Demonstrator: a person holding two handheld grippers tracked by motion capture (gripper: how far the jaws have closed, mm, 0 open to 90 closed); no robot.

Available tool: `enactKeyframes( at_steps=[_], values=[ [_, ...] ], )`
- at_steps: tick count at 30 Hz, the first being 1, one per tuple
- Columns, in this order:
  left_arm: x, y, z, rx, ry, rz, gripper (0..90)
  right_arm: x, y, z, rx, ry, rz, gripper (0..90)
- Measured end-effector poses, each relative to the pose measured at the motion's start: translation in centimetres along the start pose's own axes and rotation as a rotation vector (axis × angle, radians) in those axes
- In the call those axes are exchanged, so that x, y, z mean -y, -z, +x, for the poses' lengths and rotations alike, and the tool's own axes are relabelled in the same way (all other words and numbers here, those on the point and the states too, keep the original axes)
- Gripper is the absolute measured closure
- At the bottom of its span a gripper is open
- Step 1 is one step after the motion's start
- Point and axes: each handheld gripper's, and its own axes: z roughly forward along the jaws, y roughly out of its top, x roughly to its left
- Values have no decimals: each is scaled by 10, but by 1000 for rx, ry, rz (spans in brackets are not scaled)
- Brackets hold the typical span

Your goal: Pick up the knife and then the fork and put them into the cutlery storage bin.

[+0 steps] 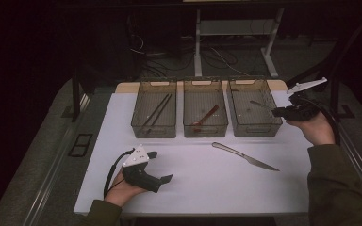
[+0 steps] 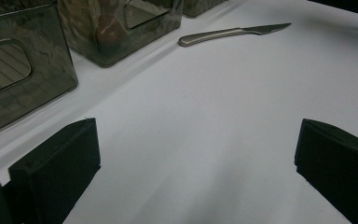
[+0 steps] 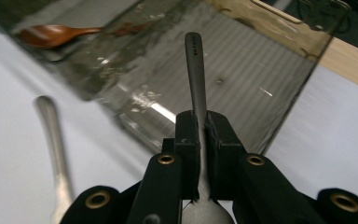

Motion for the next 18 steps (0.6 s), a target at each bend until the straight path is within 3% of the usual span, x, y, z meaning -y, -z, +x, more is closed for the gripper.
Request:
enactKeyframes(
  at_steps=[9, 18],
  values=[
    [0, -1, 0, 3, -1, 4, 0, -21, -39, -15, 16, -42, 41, 828],
    [0, -1, -1, 8, -1, 5, 0, -39, -68, -18, 20, -52, 83, 827]
  ],
)
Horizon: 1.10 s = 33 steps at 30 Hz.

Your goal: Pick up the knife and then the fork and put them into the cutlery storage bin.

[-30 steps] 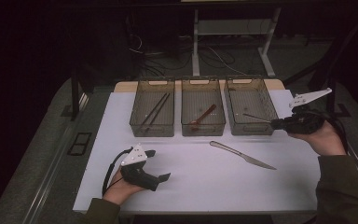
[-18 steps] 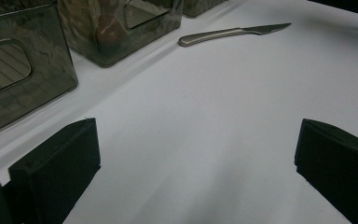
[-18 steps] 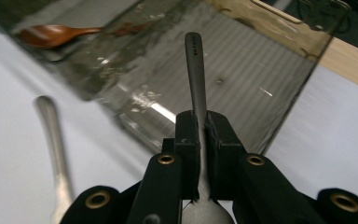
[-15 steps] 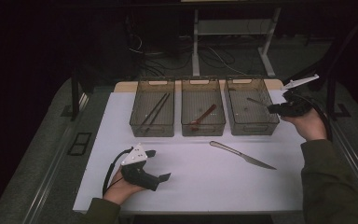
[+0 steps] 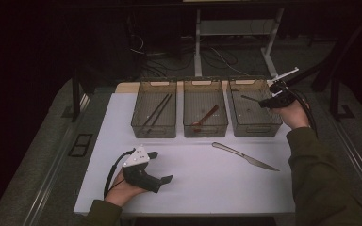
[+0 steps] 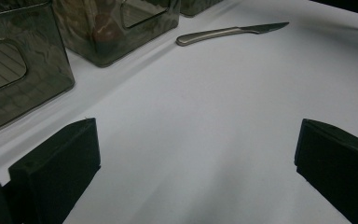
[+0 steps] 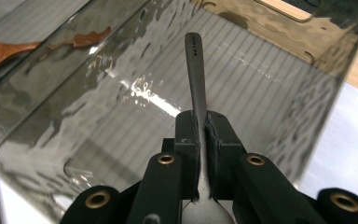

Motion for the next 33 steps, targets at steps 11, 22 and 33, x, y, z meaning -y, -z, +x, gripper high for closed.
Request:
enactKeyframes(
  at_steps=[11, 22, 33],
  values=[
    [0, 1, 0, 2, -1, -1, 0, -7, -23, 5, -25, 2, 27, 717],
    [0, 1, 0, 0, 1, -3, 0, -2, -16, 4, -46, -17, -22, 413],
    [0, 3, 2, -11, 1, 2, 0, 12, 21, 21, -85, 26, -119, 370]
  ],
)
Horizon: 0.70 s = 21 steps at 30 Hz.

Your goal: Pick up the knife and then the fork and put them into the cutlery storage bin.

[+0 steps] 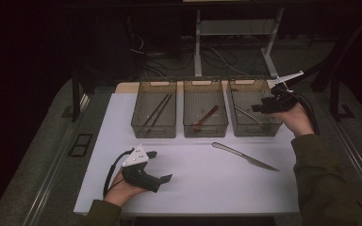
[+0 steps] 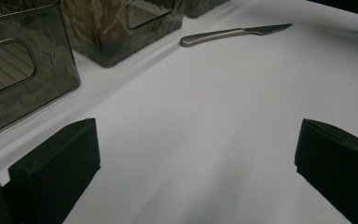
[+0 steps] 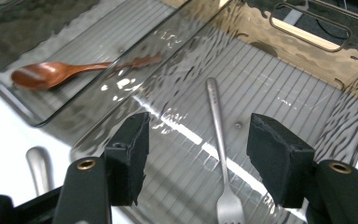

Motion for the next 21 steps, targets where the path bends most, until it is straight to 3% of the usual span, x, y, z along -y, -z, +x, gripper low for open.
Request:
enactKeyframes(
  at_steps=[2, 8, 12, 21],
  values=[
    [0, 1, 1, -3, 1, 4, 0, 3, 5, 4, 7, 22, -13, 360],
    [0, 1, 1, 4, 4, 13, 0, 14, 21, 16, -65, 37, -72, 378],
    [0, 1, 2, 5, 8, 21, 0, 20, 28, 28, -83, 51, -66, 413],
    [2, 3, 2, -6, 2, 10, 0, 35, 31, 50, -123, 87, -68, 394]
  ],
)
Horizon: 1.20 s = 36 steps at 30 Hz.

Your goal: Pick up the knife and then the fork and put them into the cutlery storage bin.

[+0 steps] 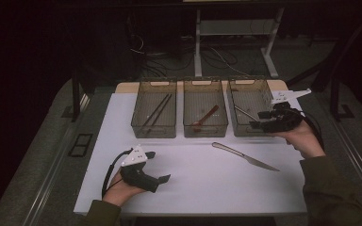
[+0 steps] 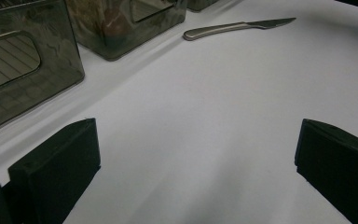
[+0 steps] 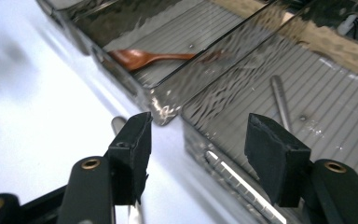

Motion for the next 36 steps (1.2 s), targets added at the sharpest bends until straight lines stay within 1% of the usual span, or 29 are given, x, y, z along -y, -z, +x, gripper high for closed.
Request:
enactKeyframes(
  at_steps=[2, 3, 6, 7, 10, 14, 15, 17, 20, 22, 26, 28, 30, 32, 35, 36],
  values=[
    [1, 1, 1, -1, 0, 1, 0, 2, -2, 6, 2, 20, 30, 395],
    [1, 1, 1, -3, 5, -1, 0, 3, -3, 8, -1, 26, 41, 401],
    [3, 3, 2, -9, 3, 1, 0, 5, -6, 16, -19, 53, 75, 410],
    [3, 4, 3, -10, 5, 2, 0, 6, -6, 18, -19, 57, 85, 410],
    [3, 4, 2, -12, 5, 0, 0, 9, -9, 23, -24, 71, 100, 417],
    [2, 3, 1, -10, -5, 3, 0, 14, -12, 30, -52, 99, 128, 430],
    [2, 2, 0, -11, -8, 7, 0, 14, -12, 31, -54, 101, 138, 434],
    [3, 1, 0, -8, -9, 14, 0, 16, -15, 34, -51, 120, 164, 440],
    [3, 0, -1, -5, -11, 13, 0, 16, -19, 38, -64, 143, 194, 452],
    [2, 0, -1, -3, -11, 10, 0, 16, -22, 40, -71, 146, 213, 460],
    [2, 0, -1, -4, -15, 15, 0, 17, -31, 44, -64, 174, 262, 476],
    [2, 0, -1, -4, -14, 14, 0, 17, -34, 45, -61, 180, 280, 497],
    [2, 0, -1, -4, -15, 15, 0, 16, -37, 46, -69, 184, 289, 517],
    [2, 0, -1, -3, -13, 14, 0, 15, -40, 47, -67, 202, 307, 532],
    [2, 0, -1, -3, -13, 17, 0, 14, -45, 49, -78, 216, 325, 560],
    [2, 0, -1, -3, -12, 11, 0, 14, -47, 51, -79, 218, 341, 571]
  ],
)
